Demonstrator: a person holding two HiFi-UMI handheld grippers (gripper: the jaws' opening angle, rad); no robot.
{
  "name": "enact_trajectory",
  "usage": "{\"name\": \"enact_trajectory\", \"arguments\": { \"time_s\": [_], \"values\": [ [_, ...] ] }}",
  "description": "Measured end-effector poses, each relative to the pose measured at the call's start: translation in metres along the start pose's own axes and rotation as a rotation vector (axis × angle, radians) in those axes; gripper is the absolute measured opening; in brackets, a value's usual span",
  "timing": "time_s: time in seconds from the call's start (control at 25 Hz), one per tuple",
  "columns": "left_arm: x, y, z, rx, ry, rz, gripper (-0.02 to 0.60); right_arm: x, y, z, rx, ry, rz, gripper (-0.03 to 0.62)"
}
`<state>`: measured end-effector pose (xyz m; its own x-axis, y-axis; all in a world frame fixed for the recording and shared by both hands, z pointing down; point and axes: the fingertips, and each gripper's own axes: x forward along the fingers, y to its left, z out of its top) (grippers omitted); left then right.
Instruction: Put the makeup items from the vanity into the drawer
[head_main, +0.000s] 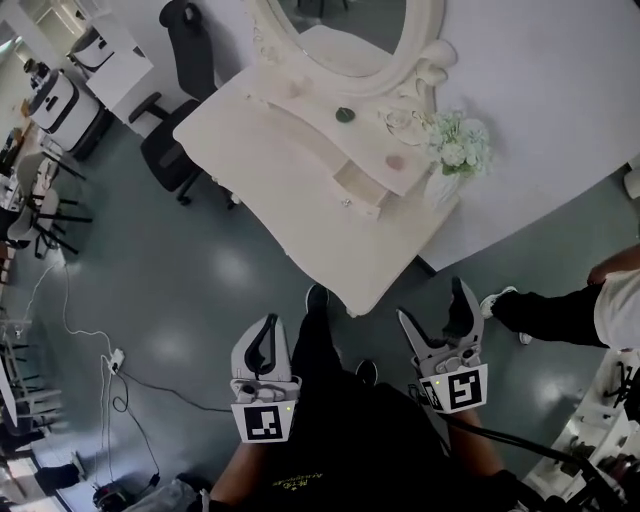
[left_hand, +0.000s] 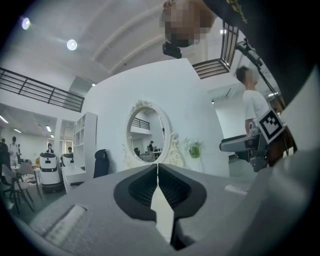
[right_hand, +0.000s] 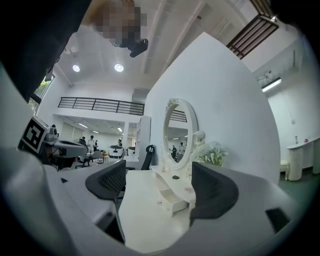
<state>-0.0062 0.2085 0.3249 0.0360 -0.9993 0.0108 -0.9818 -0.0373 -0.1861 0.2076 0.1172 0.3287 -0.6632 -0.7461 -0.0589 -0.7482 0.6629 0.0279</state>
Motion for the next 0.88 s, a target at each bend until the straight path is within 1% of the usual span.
{"name": "enact_trajectory", "arguments": {
  "time_s": [0.08, 0.16, 0.32, 0.48, 0.6, 0.68, 0.8, 0.88],
  "values": [
    [0.029, 0.023, -0.009, 0.006, -0.002, -0.026, 0.023, 0.036, -0.002, -0.007, -0.031, 0.035, -0.003, 0.408],
    [0.064, 0.048, -0.024, 0.002, 0.013, -0.064, 0.023, 0.079, -0.011, -0.017, -0.057, 0.083, -0.022, 0.408],
    [0.136, 0.106, -0.034, -0.052, 0.012, -0.114, 0.023, 0.171, -0.034, -0.022, -0.073, 0.157, -0.084, 0.409],
    [0.188, 0.152, -0.054, -0.080, 0.038, -0.145, 0.023, 0.246, -0.054, -0.033, -0.114, 0.242, -0.115, 0.408],
    [0.219, 0.174, -0.067, -0.105, 0.052, -0.151, 0.023, 0.284, -0.075, -0.055, -0.105, 0.339, -0.165, 0.408],
    [0.234, 0.181, -0.074, -0.117, 0.062, -0.161, 0.023, 0.299, -0.085, -0.068, -0.088, 0.386, -0.186, 0.408],
    [0.251, 0.186, -0.085, -0.131, 0.079, -0.165, 0.023, 0.314, -0.095, -0.088, -0.076, 0.446, -0.183, 0.408],
    [0.260, 0.187, -0.094, -0.151, 0.099, -0.158, 0.023, 0.322, -0.106, -0.110, -0.051, 0.514, -0.179, 0.407]
  ]
}}
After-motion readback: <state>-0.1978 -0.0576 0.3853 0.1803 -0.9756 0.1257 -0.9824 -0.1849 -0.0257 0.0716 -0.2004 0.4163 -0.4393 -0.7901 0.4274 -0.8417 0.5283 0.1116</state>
